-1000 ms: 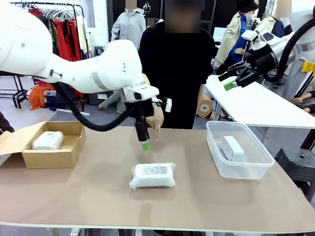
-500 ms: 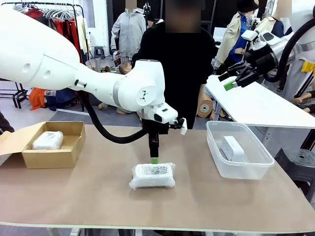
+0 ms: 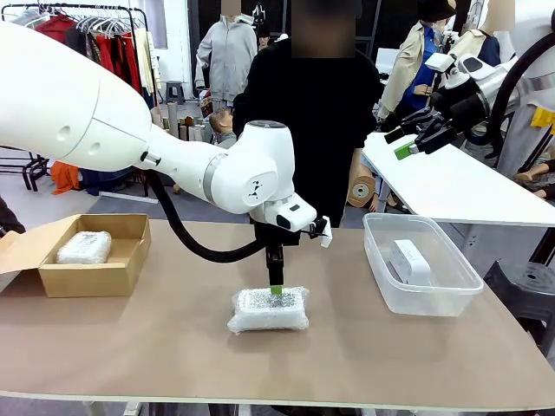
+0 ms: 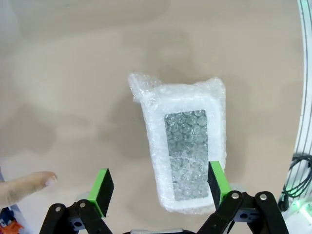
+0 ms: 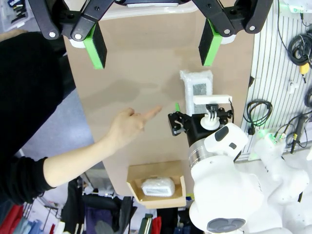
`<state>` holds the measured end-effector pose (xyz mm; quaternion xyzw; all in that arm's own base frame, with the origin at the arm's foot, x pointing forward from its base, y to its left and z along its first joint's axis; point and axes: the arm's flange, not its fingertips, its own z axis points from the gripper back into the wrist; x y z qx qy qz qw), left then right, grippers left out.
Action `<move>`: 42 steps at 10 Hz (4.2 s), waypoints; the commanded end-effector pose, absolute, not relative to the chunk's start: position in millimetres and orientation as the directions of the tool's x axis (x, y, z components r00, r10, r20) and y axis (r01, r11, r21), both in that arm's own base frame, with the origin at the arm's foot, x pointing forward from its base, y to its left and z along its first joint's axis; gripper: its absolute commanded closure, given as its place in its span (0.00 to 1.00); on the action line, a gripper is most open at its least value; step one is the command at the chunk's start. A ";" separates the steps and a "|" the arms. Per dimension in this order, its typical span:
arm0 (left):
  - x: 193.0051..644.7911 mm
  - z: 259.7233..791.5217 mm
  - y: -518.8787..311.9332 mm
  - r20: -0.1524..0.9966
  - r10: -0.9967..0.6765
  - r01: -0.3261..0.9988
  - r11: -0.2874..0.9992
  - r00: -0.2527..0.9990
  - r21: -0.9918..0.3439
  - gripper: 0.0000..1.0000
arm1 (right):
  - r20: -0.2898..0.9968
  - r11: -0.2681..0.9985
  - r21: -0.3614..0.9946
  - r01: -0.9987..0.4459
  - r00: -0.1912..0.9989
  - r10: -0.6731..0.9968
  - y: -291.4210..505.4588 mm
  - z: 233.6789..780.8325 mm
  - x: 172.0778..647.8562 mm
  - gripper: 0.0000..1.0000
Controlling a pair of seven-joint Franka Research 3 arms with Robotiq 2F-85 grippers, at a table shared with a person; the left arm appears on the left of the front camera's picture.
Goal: Separate and place wrapped and unwrapped clocks.
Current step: Pick up the Digital clock indicated by the person.
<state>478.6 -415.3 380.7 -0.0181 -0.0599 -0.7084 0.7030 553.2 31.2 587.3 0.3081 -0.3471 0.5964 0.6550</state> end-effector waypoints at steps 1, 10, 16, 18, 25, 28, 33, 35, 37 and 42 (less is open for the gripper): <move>467.4 374.5 -410.8 0.143 -0.989 0.999 0.026 0.019 0.044 0.00 | 0.823 0.093 -0.025 -0.995 0.032 0.567 31.4 588.1 551.7 0.00; 465.0 354.9 -404.5 0.092 -0.994 0.998 0.049 0.053 -0.048 0.00 | 0.823 0.093 -0.025 -0.995 0.032 0.567 31.4 588.1 551.7 0.00; 465.3 350.1 -405.5 0.100 -0.993 0.996 0.057 0.064 -0.064 0.00 | 0.823 0.093 -0.025 -0.995 0.032 0.567 31.4 588.1 551.7 0.00; 466.3 347.5 -406.1 0.093 -0.994 0.997 0.055 0.060 -0.056 0.00 | 0.823 0.093 -0.025 -0.995 0.032 0.567 31.4 588.1 551.7 0.00; 472.4 328.7 -406.0 0.098 -0.993 0.993 0.051 0.062 -0.110 0.00 | 0.823 0.093 -0.025 -0.995 0.032 0.567 31.4 588.1 551.7 0.00; 473.1 323.4 -404.9 0.090 -0.994 0.992 0.054 0.065 -0.118 0.00 | 0.823 0.093 -0.025 -0.995 0.032 0.567 31.4 588.1 551.7 0.00; 472.3 321.1 -402.9 0.066 -0.997 0.989 0.032 0.042 -0.144 0.39 | 0.823 0.093 -0.025 -0.995 0.032 0.567 31.4 588.1 551.7 0.00; 471.6 321.7 -402.9 0.064 -0.997 0.990 0.026 0.035 -0.138 0.79 | 0.823 0.093 -0.025 -0.995 0.032 0.567 31.4 588.1 551.7 0.00; 469.2 324.8 -402.9 0.062 -0.998 0.991 0.021 0.030 -0.134 1.00 | 0.823 0.093 -0.025 -0.995 0.032 0.567 31.4 588.1 551.7 0.00; 460.1 377.9 -403.8 0.067 -0.997 0.994 -0.043 -0.036 -0.105 1.00 | 0.823 0.093 -0.025 -0.995 0.032 0.567 31.4 588.1 551.7 0.00</move>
